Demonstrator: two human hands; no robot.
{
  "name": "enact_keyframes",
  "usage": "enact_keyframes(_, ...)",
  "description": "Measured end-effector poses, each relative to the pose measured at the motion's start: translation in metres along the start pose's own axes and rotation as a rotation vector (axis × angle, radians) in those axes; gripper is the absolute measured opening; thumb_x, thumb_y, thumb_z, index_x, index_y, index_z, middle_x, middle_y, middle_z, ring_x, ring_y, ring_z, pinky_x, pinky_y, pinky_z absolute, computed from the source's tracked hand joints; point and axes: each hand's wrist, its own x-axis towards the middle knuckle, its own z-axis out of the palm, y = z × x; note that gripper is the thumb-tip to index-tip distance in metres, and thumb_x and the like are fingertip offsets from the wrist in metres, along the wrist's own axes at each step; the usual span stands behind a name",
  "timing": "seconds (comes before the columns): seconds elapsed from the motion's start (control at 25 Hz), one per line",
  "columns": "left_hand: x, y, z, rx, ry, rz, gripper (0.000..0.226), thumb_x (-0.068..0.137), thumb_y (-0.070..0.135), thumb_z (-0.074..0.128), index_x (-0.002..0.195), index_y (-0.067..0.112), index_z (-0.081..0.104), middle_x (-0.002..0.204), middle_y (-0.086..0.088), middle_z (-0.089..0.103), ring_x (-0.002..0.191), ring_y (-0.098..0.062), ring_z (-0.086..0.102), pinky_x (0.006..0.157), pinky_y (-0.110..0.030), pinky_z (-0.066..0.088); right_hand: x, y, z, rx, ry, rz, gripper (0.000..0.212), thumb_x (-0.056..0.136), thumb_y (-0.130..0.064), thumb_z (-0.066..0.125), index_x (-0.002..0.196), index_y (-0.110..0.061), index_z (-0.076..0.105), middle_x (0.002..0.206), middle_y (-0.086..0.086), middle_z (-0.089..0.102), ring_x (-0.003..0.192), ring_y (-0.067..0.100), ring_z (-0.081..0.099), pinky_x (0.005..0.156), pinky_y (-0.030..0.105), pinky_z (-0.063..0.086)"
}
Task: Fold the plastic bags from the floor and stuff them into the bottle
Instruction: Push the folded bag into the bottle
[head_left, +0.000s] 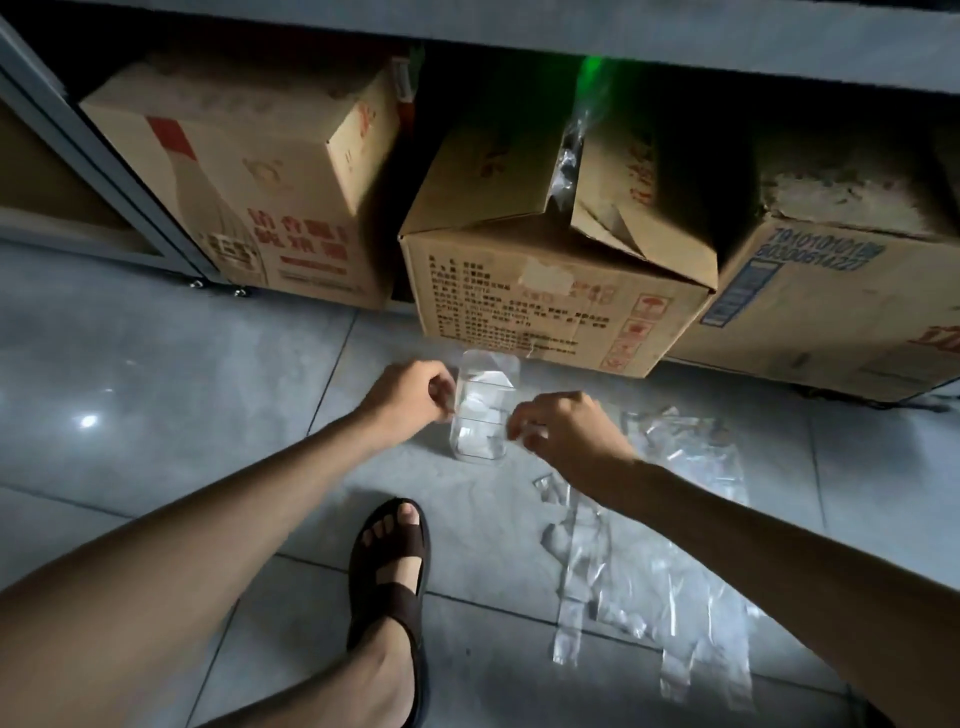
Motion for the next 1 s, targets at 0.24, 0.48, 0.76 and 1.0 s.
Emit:
enact_keyframes(0.24, 0.05, -0.061, 0.062, 0.014, 0.012, -0.28, 0.035, 0.09, 0.036, 0.071, 0.114, 0.013, 0.061, 0.103, -0.012, 0.073, 0.092, -0.03, 0.068, 0.076, -0.029, 0.05, 0.035, 0.04, 0.089, -0.222, -0.027, -0.03, 0.04, 0.087, -0.003, 0.055, 0.121, -0.023, 0.047, 0.105, 0.007, 0.07, 0.078, 0.037, 0.064, 0.062, 0.042, 0.054)
enact_keyframes(0.48, 0.08, -0.051, 0.075, 0.036, 0.142, -0.247, 0.031, 0.094, 0.044, 0.061, 0.103, 0.015, 0.065, 0.106, -0.008, 0.071, 0.1, -0.031, 0.065, 0.086, -0.036, 0.052, 0.058, 0.03, 0.124, -0.354, -0.167, 0.026, 0.021, 0.093, -0.002, 0.051, 0.111, -0.012, 0.056, 0.106, 0.013, 0.067, 0.092, 0.038, 0.064, 0.065, 0.037, 0.043)
enact_keyframes(0.76, 0.098, -0.052, 0.083, 0.228, 0.097, -0.26, 0.019, 0.092, 0.02, 0.059, 0.096, 0.005, 0.071, 0.103, -0.017, 0.073, 0.099, -0.037, 0.068, 0.082, -0.038, 0.055, 0.068, 0.016, 0.141, -0.558, -0.276, 0.038, 0.04, 0.085, 0.011, 0.051, 0.121, -0.006, 0.051, 0.116, 0.011, 0.065, 0.107, 0.032, 0.065, 0.073, 0.035, 0.043)
enact_keyframes(1.0, 0.099, -0.057, 0.084, 0.22, 0.111, -0.241, 0.02, 0.091, 0.018, 0.06, 0.097, 0.005, 0.072, 0.101, -0.019, 0.072, 0.097, -0.039, 0.067, 0.08, -0.038, 0.053, 0.067, 0.028, 0.146, -0.494, -0.179, 0.013, 0.041, 0.08, 0.007, 0.059, 0.116, -0.012, 0.054, 0.111, 0.009, 0.066, 0.097, 0.033, 0.066, 0.066, 0.034, 0.036)
